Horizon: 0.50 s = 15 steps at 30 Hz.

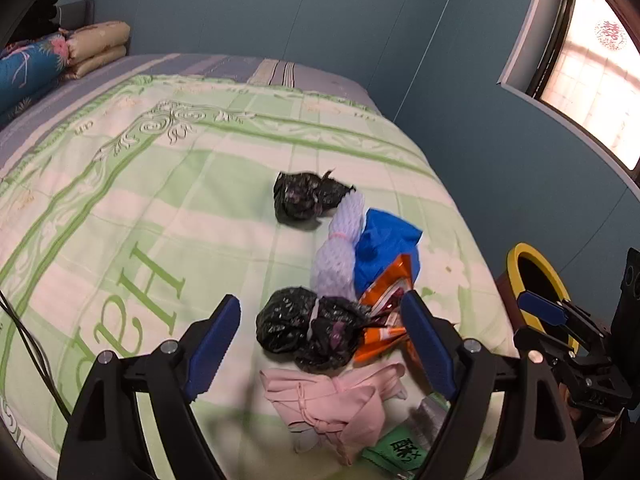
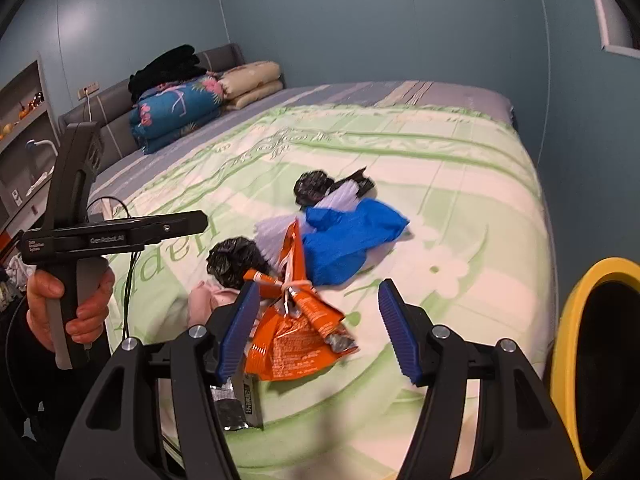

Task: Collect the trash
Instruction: 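Move both tools back over the remaining trash on the bed, then grasp the black plastic bag with the left tool while the right tool grasps the orange wrapper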

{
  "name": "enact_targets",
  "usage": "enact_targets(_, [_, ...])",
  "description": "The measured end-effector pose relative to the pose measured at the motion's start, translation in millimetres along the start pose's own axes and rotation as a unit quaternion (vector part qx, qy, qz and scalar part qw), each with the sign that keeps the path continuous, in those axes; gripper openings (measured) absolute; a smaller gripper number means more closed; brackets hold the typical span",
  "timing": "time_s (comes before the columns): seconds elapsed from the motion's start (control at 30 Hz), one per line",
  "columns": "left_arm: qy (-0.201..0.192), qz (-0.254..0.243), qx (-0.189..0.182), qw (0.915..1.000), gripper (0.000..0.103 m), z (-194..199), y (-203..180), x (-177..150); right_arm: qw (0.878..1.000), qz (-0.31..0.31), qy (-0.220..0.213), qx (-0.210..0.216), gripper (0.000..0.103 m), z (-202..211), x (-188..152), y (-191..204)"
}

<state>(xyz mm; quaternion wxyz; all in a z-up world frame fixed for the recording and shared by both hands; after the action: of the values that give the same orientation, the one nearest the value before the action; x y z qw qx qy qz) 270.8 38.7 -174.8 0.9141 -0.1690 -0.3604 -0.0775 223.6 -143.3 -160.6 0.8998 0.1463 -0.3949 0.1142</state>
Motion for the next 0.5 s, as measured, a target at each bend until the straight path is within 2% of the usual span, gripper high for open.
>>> enact_targets(0.5, [0.06,0.009,0.007,0.9982,0.078,-42,10,-20,0.998,0.021,0.061,0.019,0.058,-45,-19,10])
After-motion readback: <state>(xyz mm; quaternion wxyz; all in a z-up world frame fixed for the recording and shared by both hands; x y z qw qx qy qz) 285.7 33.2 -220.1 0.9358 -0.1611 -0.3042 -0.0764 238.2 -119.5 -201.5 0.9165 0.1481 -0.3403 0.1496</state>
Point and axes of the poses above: each gripper's, at about its wrist camera, not at the fingertips, and z roughly against the way its jaws point, y to its left, x to its top, the point moved 7 cm from there along -z, roughly the way its jaws point, and after that the axes turned 3 degrees about -z, right-handed, at the moved point
